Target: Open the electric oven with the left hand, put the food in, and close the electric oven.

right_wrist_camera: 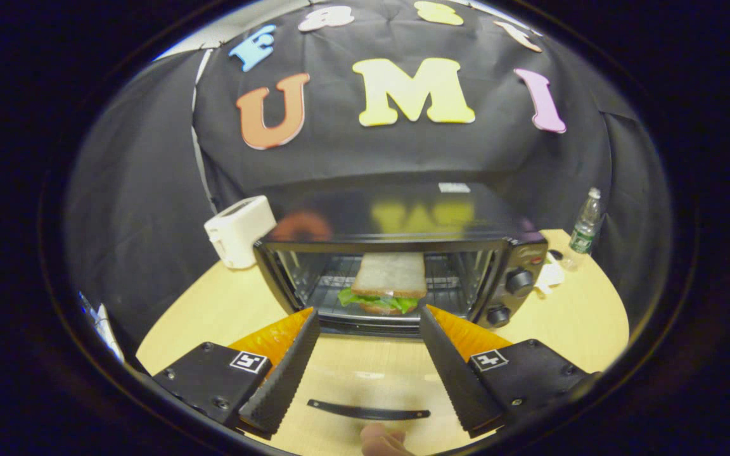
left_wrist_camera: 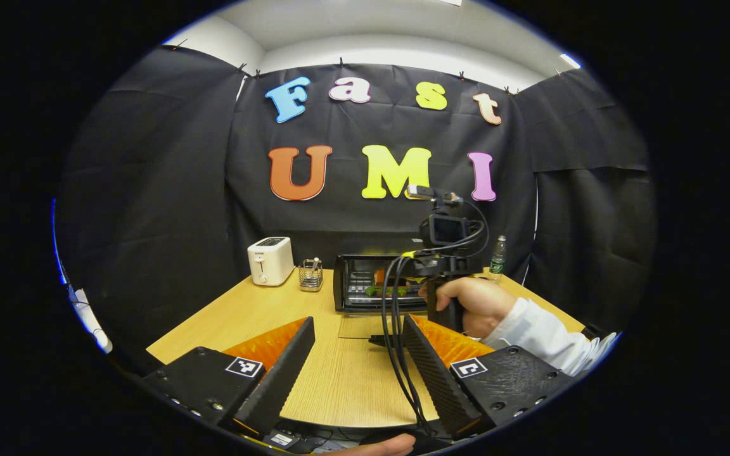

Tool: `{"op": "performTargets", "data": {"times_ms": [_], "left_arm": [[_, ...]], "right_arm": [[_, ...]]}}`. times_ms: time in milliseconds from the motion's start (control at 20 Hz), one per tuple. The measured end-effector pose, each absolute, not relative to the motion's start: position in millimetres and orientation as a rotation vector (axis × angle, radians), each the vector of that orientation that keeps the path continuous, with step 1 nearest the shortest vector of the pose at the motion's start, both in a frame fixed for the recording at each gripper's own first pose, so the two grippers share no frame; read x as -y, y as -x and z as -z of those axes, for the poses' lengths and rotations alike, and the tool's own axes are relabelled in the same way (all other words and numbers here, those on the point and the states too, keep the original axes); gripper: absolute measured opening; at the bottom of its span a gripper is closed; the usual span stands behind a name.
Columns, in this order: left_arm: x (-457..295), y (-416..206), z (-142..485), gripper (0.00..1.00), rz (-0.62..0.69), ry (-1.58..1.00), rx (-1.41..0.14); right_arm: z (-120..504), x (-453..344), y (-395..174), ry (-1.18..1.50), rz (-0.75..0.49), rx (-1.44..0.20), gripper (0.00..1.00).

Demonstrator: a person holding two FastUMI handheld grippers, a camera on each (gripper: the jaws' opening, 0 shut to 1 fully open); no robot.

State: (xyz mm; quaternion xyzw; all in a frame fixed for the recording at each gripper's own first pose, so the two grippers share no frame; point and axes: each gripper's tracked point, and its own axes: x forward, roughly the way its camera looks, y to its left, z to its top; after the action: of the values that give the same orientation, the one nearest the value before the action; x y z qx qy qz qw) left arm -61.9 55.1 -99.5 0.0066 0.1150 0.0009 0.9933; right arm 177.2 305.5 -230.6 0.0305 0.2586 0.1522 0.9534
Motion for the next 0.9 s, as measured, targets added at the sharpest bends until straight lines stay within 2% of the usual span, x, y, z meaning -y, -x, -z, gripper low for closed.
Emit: {"op": "performTargets", "data": {"times_ms": [150, 300, 350, 400, 550, 600, 650, 900], "left_arm": [[-47, 66, 80, 0.92, 0.006, -0.008, -0.2], [-47, 63, 66, 0.92, 0.0, -0.029, -0.168], [-46, 59, 69, 0.82, 0.001, -0.032, -0.168], [-41, 54, 71, 0.92, 0.009, -0.026, -0.169], [-29, 31, 90, 0.92, 0.032, -0.019, -0.202], [-22, 22, 99, 0.82, 0.048, -0.014, -0.222], [-12, 12, 112, 0.92, 0.072, -0.003, -0.246], [28, -33, 173, 0.92, 0.165, 0.021, -0.355]], "right_arm": [[172, -279, -142, -0.085, -0.334, -0.378, 0.96], [117, -234, -110, -0.056, -0.292, -0.222, 0.95], [99, -220, -98, -0.054, -0.281, -0.173, 0.96], [83, -203, -87, -0.05, -0.26, -0.132, 0.96], [41, -157, -61, -0.066, -0.226, -0.035, 0.96], [34, -145, -52, -0.074, -0.223, -0.019, 0.96], [26, -131, -45, -0.072, -0.216, -0.005, 0.96], [7, -71, -26, -0.046, -0.184, 0.056, 0.96]]}}
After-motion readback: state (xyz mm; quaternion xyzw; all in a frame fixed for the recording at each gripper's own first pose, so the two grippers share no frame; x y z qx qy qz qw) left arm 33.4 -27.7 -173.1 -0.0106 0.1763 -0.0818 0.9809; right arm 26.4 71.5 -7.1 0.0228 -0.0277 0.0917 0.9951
